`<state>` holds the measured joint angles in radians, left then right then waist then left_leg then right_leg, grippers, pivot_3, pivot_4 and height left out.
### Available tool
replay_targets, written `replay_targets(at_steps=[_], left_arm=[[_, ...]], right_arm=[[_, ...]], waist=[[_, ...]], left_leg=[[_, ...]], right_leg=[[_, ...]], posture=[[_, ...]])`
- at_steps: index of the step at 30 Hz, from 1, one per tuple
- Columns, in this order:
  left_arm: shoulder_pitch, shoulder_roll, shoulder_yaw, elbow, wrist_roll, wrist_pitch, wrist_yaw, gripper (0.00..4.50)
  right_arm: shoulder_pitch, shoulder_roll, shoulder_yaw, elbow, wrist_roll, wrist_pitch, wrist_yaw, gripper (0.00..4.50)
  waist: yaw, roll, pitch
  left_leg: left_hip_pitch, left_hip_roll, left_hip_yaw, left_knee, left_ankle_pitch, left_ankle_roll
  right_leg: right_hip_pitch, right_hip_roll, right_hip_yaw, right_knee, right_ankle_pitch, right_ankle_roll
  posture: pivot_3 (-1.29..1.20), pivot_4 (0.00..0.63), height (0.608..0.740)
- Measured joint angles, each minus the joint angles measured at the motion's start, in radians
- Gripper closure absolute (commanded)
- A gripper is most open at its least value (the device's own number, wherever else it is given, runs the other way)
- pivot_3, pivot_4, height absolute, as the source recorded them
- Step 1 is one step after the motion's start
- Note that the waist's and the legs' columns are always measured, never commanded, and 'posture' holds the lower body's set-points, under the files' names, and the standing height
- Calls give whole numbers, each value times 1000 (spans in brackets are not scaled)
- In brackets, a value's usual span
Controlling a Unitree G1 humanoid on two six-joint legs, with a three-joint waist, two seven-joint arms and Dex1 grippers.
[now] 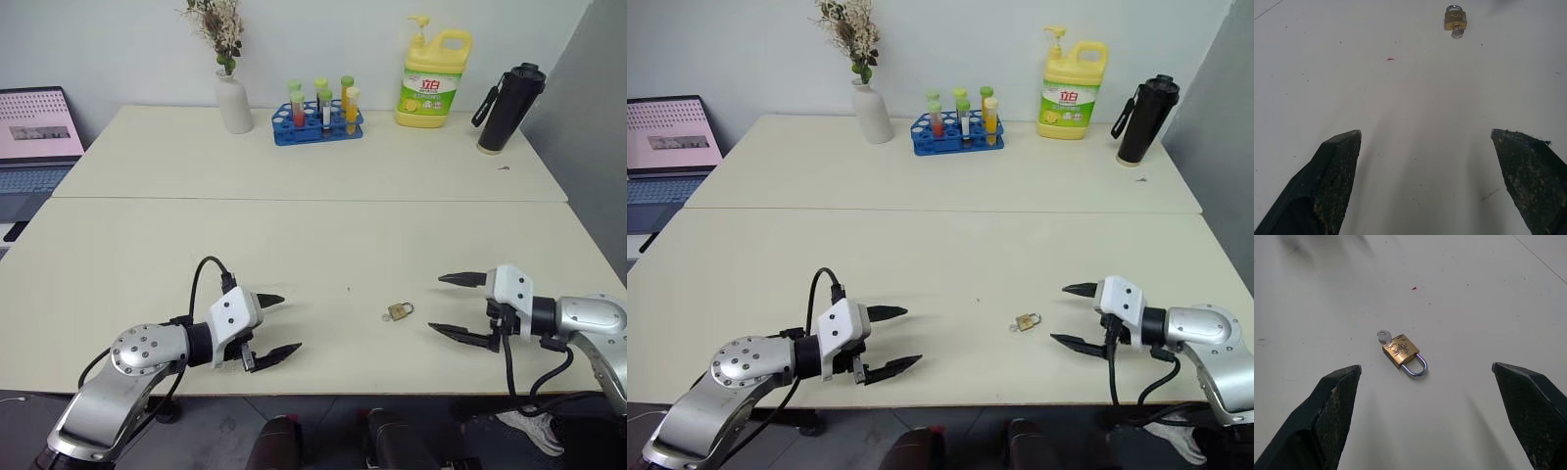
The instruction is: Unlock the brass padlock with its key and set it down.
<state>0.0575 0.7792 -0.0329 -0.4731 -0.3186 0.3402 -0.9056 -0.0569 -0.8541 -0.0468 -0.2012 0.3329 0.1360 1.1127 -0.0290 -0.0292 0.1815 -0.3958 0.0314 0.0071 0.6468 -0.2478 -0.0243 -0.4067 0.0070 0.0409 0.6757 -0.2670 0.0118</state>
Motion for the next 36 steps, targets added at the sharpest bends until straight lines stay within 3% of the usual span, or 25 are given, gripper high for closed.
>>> replay_targets(at_steps=[8, 15, 25, 36], left_arm=[[-4, 6, -7, -30, -2, 16, -8, 57], [-17, 17, -48, -99, -12, 40, -38, 57], [-35, 26, -84, -122, -36, 37, -93, 57], [1, 30, -86, -124, -13, 8, -88, 57]], right_arm=[[-30, -2, 33, 40, -12, -44, 67, 0], [-215, 11, 188, 159, -101, -91, 166, 0], [-464, 118, 354, 387, -236, -119, 239, 0], [-495, 163, 393, 460, -272, -149, 273, 0]], waist=[[-1, 0, 0], [-2, 0, 0], [-1, 0, 0], [-1, 0, 0]], left_leg=[[0, 0, 0, 0, 0, 0], [1, 0, 0, 0, 0, 0], [1, 0, 0, 1, 0, 0], [1, 0, 0, 1, 0, 0]], right_leg=[[0, 0, 0, 0, 0, 0], [0, 0, 0, 1, 0, 0], [0, 1, 0, 2, 0, 0], [0, 0, 0, 3, 0, -1]], posture=[[0, 150, 740], [0, 150, 740], [0, 150, 740], [0, 150, 740]])
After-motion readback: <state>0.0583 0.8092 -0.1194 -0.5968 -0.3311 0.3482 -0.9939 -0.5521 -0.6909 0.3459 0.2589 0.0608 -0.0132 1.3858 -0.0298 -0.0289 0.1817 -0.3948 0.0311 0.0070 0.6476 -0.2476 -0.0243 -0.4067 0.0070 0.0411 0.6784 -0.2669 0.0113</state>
